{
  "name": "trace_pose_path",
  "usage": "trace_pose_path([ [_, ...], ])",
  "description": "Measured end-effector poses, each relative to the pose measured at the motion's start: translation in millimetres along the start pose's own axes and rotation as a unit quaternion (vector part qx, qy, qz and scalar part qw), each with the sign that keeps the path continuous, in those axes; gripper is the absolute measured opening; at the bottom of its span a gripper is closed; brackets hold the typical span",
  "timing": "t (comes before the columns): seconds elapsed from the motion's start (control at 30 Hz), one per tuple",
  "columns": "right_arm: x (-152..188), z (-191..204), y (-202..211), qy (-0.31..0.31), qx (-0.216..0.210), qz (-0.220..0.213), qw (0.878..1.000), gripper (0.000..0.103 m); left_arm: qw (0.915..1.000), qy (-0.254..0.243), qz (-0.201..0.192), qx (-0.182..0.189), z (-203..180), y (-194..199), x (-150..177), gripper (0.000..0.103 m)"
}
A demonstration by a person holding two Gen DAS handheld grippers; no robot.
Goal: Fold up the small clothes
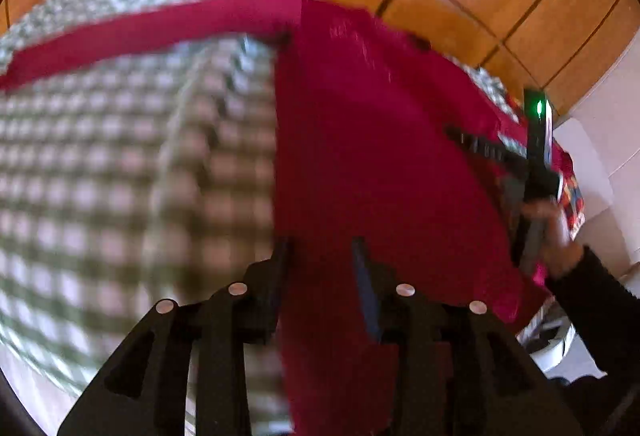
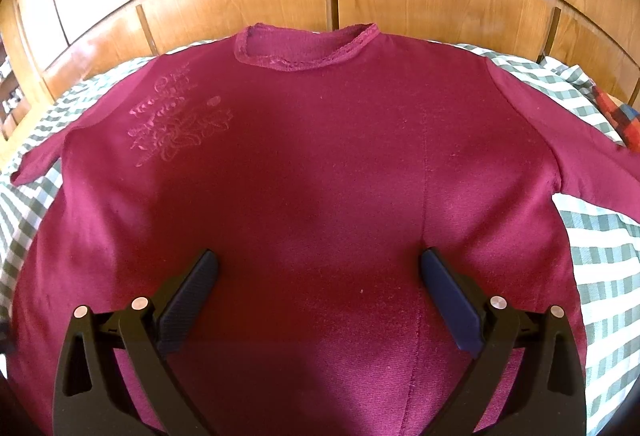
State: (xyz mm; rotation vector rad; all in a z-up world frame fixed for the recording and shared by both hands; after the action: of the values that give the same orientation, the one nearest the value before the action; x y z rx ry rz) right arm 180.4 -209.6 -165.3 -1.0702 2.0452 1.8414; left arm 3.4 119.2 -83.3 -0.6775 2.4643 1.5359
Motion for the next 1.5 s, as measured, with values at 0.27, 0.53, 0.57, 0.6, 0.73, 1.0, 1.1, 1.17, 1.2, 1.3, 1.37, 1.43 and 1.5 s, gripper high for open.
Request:
trace_pose_path([
  [0.27, 1, -1, 2, -0.004, -0.004, -0.006, 1.000, 0.100, 0.9989, 0.033, -0.025, -0.023, 9, 22, 34, 0.002],
  [0.53, 1, 0, 2, 0.000, 0.000, -0.005, 1.000, 0.100, 0.9949, 0.030, -0.066, -0.070, -1, 30, 32, 0.028],
  [0.57, 1, 0, 2, 0.000, 0.000, -0.003, 1.000, 0.100, 0.9939, 0.020, -0.079, -0.074, -8, 34, 28, 0.028],
  [0.6, 1, 0, 2, -0.001, 0.000, -0.001, 1.000, 0.100, 0.9925, 0.010, -0.097, -0.074, -17, 40, 25, 0.028],
  [0.73, 5, 0, 15, 0.011, 0.002, 0.014, 1.000, 0.100, 0.9887, -0.021, -0.138, -0.055, -53, 41, -2, 0.037],
  [1.0, 77, -25, 72, 0.030, -0.017, 0.022, 0.999, 0.100, 0.9914, -0.056, -0.104, -0.056, -99, -20, -18, 0.049],
  [1.1, 102, -49, 103, 0.007, -0.046, 0.013, 0.999, 0.094, 0.9920, -0.058, -0.077, -0.082, -102, -49, -14, 0.050],
  [1.17, 109, -78, 121, -0.046, -0.050, -0.003, 0.998, 0.084, 0.9918, -0.054, -0.063, -0.097, -99, -61, -10, 0.053],
  [1.2, 113, -103, 130, -0.087, -0.035, -0.015, 0.995, 0.076, 0.9916, -0.053, -0.065, -0.098, -99, -63, -7, 0.054],
  [1.3, 125, -184, 156, -0.222, -0.001, -0.060, 0.973, 0.061, 0.9908, -0.057, -0.068, -0.102, -100, -67, -6, 0.057],
  [1.37, 133, -234, 170, -0.285, 0.040, -0.083, 0.954, 0.058, 0.9915, -0.054, -0.063, -0.100, -102, -68, -7, 0.061],
  [1.43, 140, -281, 178, -0.341, 0.077, -0.093, 0.932, 0.056, 0.9916, -0.053, -0.059, -0.101, -103, -69, -7, 0.062],
  [1.5, 149, -321, 180, -0.394, 0.101, -0.097, 0.908, 0.056, 0.9916, -0.053, -0.058, -0.103, -103, -68, -6, 0.063],
])
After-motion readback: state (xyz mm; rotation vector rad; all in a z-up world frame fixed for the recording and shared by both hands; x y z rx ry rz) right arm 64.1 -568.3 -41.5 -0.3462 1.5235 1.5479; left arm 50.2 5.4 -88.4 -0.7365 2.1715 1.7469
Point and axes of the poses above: each gripper's, at about its wrist camera, not at the fingertips, and y roughly against the way its jaws point, z to its left, x to its underside, the point moved 1 cm from there along -y, roughly the way its jaws point, and after that the axes turned 14 degrees about y, right-handed, at the moved point
